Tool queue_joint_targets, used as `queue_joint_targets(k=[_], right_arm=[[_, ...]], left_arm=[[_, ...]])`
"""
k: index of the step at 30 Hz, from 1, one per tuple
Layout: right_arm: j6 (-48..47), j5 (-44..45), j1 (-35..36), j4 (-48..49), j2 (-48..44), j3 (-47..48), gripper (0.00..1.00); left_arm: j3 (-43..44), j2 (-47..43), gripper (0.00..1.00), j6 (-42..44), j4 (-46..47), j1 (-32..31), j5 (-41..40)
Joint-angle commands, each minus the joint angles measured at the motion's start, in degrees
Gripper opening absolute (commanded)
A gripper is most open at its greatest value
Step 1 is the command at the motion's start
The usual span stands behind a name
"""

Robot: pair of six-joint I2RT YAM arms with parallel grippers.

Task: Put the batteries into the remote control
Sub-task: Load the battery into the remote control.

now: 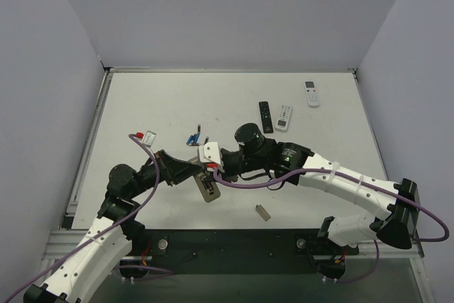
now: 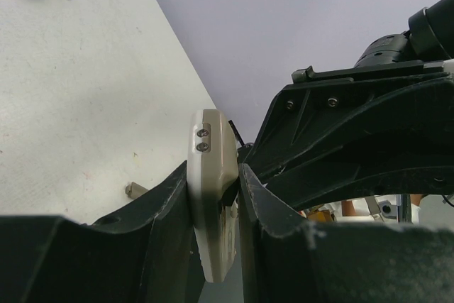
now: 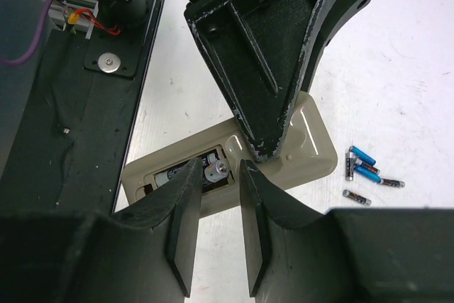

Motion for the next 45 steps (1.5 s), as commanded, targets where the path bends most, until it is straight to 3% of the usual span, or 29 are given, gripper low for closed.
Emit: queue_joint_targets(k=[1,30,45], right_arm=[[-0.69,-2.86,-0.07,0.62,0.45,2.60,0.24],[-1.48,-2.33,-0.33,-1.14,-1.13,-3.82,0.15],[0.27,-0.40,-0.85,-1.49,-1.22,-8.39,0.05]], left_arm=[[3.08,-0.23,0.00,0.20,2.47,0.20,0.88],[-0.96,-1.11,0.00,-12.27,16.96,0.46,-3.34],[-1.32,-1.64,0.00,-16.32,24.96,0.81,-5.18]])
